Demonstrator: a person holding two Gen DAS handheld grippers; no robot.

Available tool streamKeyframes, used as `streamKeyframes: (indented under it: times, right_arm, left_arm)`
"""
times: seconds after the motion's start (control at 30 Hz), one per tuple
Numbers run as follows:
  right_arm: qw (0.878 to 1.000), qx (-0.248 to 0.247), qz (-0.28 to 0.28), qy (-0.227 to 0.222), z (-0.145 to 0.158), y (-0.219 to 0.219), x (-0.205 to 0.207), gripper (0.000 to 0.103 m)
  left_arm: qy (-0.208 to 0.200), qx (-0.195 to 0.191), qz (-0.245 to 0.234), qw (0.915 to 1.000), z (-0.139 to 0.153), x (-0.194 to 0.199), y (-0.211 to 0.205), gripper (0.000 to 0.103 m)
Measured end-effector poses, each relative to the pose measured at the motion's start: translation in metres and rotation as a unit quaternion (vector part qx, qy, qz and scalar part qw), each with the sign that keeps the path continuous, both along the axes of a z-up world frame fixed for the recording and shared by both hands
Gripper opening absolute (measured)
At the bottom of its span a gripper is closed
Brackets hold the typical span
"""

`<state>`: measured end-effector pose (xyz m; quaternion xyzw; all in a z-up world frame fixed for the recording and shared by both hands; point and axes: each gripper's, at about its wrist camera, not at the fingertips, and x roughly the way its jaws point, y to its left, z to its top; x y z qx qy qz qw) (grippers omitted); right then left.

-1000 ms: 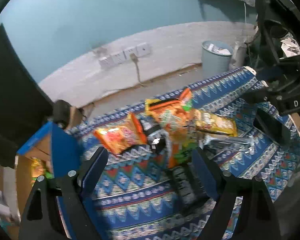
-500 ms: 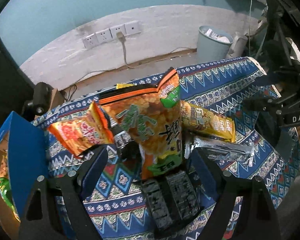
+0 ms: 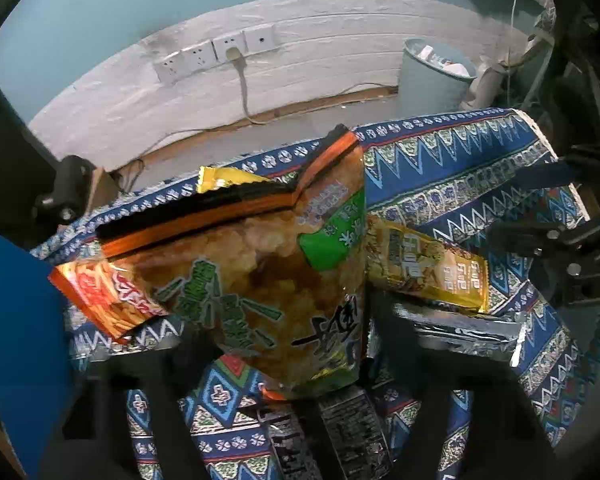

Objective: Organize snacks
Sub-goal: 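Grasp the orange-green puffed snack bag with the left tool while the right tool grasps the yellow wafer bar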

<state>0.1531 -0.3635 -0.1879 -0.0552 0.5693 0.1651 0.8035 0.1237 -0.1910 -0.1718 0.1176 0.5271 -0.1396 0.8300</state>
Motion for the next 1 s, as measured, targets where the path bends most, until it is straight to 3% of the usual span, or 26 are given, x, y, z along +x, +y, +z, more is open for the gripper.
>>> streamKeyframes:
  times: [0.03,0.1,0.17,0.6,0.93,1.0]
  right_arm:
    - [1.000,0.001,0.001,0.002,-0.001,0.002,0.002,0.076]
    - [1.000,0.002,0.004,0.003,-0.002,0.006,0.005,0.076]
    - [1.000,0.003,0.011,0.004,-0.003,0.011,0.007,0.076]
    - [0.995,-0.009,0.104,0.008,-0.012,0.072,0.012,0.076]
    - [0.992,-0.039,0.119,0.012,-0.035,0.094,0.025,0.076]
    - [0.992,-0.041,0.120,0.017,-0.041,0.095,0.028,0.070]
  left_arm:
    - [0.006,-0.002,-0.001,1.0000,-0.002,0.001,0.001,0.049]
    - [0.006,-0.015,-0.003,0.9999,-0.002,0.000,0.005,0.033]
    - [0.005,-0.017,-0.010,0.9998,0.001,-0.002,0.008,0.031]
    - [-0.043,-0.021,-0.023,0.9986,0.044,-0.022,0.044,0.030]
    - [-0.049,-0.009,0.001,0.9987,0.052,-0.032,0.089,0.030]
    - [-0.049,-0.008,0.005,0.9988,0.053,-0.033,0.096,0.030]
